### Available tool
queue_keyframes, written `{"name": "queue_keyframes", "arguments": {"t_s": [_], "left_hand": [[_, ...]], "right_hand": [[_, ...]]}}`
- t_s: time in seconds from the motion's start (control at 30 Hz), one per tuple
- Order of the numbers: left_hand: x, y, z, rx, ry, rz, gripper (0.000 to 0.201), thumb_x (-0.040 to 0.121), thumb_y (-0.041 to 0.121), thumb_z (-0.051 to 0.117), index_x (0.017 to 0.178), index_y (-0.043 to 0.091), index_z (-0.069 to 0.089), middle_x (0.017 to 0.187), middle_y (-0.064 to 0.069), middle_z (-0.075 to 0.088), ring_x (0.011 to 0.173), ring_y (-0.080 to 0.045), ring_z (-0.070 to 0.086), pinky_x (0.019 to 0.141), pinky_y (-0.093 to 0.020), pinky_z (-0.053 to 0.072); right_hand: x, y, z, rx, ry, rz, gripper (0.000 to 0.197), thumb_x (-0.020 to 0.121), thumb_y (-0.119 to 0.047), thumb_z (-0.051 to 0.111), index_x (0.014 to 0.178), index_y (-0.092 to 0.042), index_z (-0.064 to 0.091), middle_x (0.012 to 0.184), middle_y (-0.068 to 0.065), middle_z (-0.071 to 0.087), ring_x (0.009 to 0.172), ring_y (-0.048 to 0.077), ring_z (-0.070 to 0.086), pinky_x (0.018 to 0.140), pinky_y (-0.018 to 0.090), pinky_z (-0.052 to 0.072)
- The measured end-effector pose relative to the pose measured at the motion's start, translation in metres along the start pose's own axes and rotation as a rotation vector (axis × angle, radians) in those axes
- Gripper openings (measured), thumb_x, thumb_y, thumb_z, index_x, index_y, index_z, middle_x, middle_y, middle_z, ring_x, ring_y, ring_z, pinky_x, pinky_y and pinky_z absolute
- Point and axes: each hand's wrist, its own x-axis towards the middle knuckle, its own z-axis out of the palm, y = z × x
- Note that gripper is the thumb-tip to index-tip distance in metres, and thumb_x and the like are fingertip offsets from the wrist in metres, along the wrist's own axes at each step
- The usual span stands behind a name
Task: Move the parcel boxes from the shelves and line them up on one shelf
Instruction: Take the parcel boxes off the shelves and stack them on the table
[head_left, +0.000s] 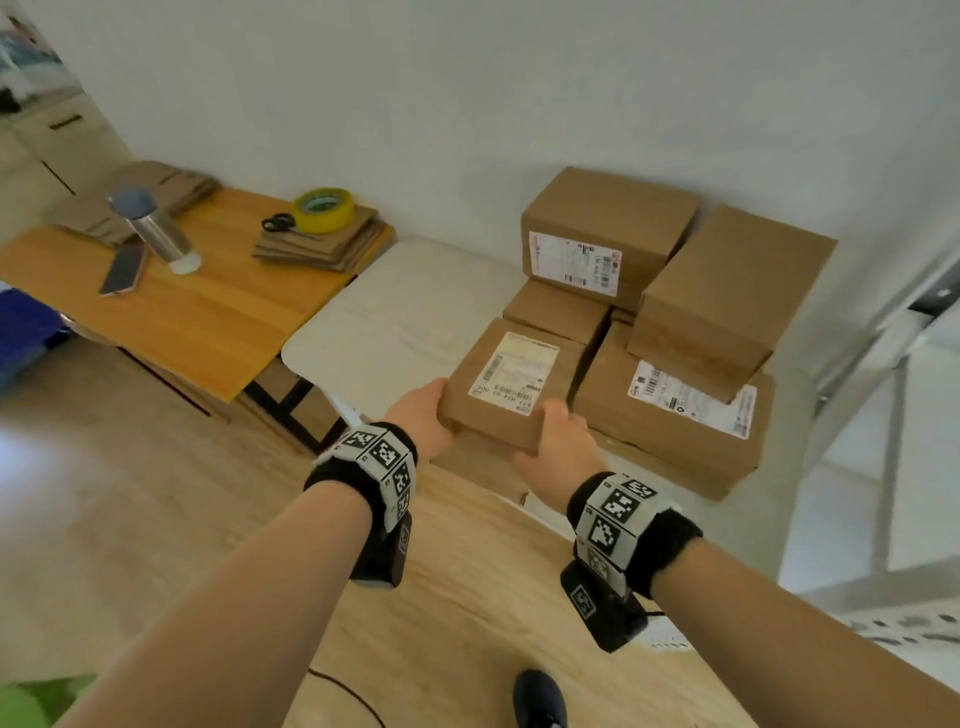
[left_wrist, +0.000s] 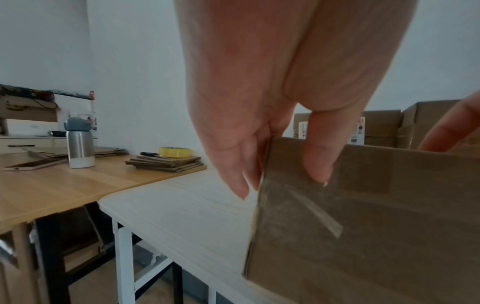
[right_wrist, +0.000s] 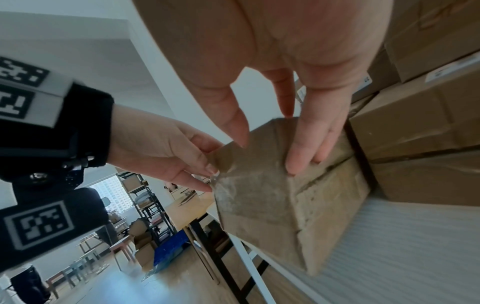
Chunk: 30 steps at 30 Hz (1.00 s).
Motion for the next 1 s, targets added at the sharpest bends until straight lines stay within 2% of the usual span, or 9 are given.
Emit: {"name": "queue_keyframes", "arguments": {"t_s": [0.07, 0.17, 0.23, 0.43, 0.57, 0.7, 0.8, 0.9, 1.0], "left_hand": [[0.014, -0.002, 0.003, 0.039, 0.018, -0.001, 0.052, 0.087, 0.01, 0.055, 0.136, 0.013, 0.038, 0.126, -0.012, 0.056, 0.109, -0.03, 0.057, 0.094, -0.039, 0.048], [0.022, -0.008, 0.004, 0.092, 0.061, -0.061, 0.06, 0.092, 0.007, 0.047, 0.147, 0.016, 0.026, 0.145, -0.011, 0.038, 0.127, -0.029, 0.045, 0.104, -0.037, 0.04], [0.024, -0.009, 0.004, 0.094, 0.111, -0.073, 0.058, 0.094, 0.009, 0.046, 0.147, 0.018, 0.025, 0.148, -0.01, 0.034, 0.13, -0.029, 0.043, 0.105, -0.039, 0.039], [0.004, 0.008, -0.001, 0.071, 0.211, 0.053, 0.045, 0.095, 0.015, 0.047, 0.14, 0.018, 0.04, 0.138, -0.01, 0.045, 0.121, -0.028, 0.05, 0.101, -0.039, 0.042], [-0.023, 0.028, -0.003, 0.081, 0.21, 0.206, 0.04, 0.094, 0.015, 0.046, 0.133, 0.019, 0.049, 0.129, -0.006, 0.056, 0.114, -0.025, 0.057, 0.097, -0.038, 0.047], [-0.065, 0.046, 0.001, 0.11, 0.239, 0.305, 0.033, 0.096, 0.017, 0.044, 0.127, 0.017, 0.056, 0.129, -0.005, 0.057, 0.115, -0.021, 0.055, 0.1, -0.037, 0.044], [-0.102, 0.055, 0.008, 0.136, 0.253, 0.401, 0.028, 0.096, 0.017, 0.043, 0.117, 0.018, 0.063, 0.121, -0.002, 0.062, 0.11, -0.019, 0.057, 0.097, -0.036, 0.045], [-0.141, 0.064, 0.017, 0.15, 0.264, 0.478, 0.029, 0.096, 0.016, 0.04, 0.109, 0.02, 0.066, 0.115, 0.0, 0.064, 0.104, -0.018, 0.058, 0.092, -0.038, 0.047], [-0.177, 0.075, 0.029, 0.137, 0.269, 0.563, 0.028, 0.098, 0.02, 0.039, 0.11, 0.021, 0.065, 0.114, 0.003, 0.063, 0.098, -0.013, 0.058, 0.084, -0.028, 0.046]], "right_hand": [[0.009, 0.002, -0.002, 0.006, -0.004, 0.012, 0.046, 0.083, -0.019, 0.06, 0.123, -0.014, 0.036, 0.109, 0.008, 0.051, 0.089, 0.022, 0.057, 0.074, 0.033, 0.053], [0.015, 0.003, -0.005, 0.025, 0.0, 0.008, 0.045, 0.083, -0.021, 0.059, 0.121, -0.015, 0.036, 0.086, -0.002, 0.055, 0.071, 0.014, 0.058, 0.053, 0.025, 0.044], [0.016, 0.002, -0.008, 0.035, 0.005, 0.007, 0.043, 0.084, -0.021, 0.058, 0.12, -0.014, 0.036, 0.079, -0.003, 0.056, 0.065, 0.011, 0.057, 0.048, 0.022, 0.04], [-0.005, -0.003, -0.021, 0.008, 0.059, -0.009, 0.025, 0.087, -0.017, 0.049, 0.111, -0.012, 0.04, 0.078, 0.001, 0.056, 0.065, 0.014, 0.057, 0.054, 0.028, 0.049], [-0.036, 0.002, -0.032, -0.023, 0.131, -0.009, 0.02, 0.091, -0.019, 0.045, 0.108, -0.01, 0.045, 0.076, -0.002, 0.053, 0.063, 0.009, 0.051, 0.052, 0.024, 0.042], [-0.084, 0.01, -0.041, -0.023, 0.199, 0.012, 0.015, 0.088, -0.018, 0.046, 0.102, -0.013, 0.047, 0.08, -0.002, 0.052, 0.07, 0.013, 0.053, 0.062, 0.027, 0.045], [-0.126, 0.018, -0.042, -0.044, 0.249, 0.014, 0.014, 0.086, -0.019, 0.048, 0.099, -0.014, 0.049, 0.087, 0.002, 0.056, 0.078, 0.019, 0.055, 0.068, 0.03, 0.048], [-0.172, 0.029, -0.041, -0.067, 0.314, 0.0, 0.01, 0.086, -0.02, 0.049, 0.094, -0.015, 0.051, 0.086, 0.001, 0.057, 0.078, 0.019, 0.055, 0.07, 0.031, 0.049], [-0.216, 0.04, -0.041, -0.07, 0.395, 0.01, 0.008, 0.086, -0.02, 0.049, 0.092, -0.015, 0.053, 0.084, 0.0, 0.056, 0.076, 0.018, 0.054, 0.067, 0.03, 0.047]]}}
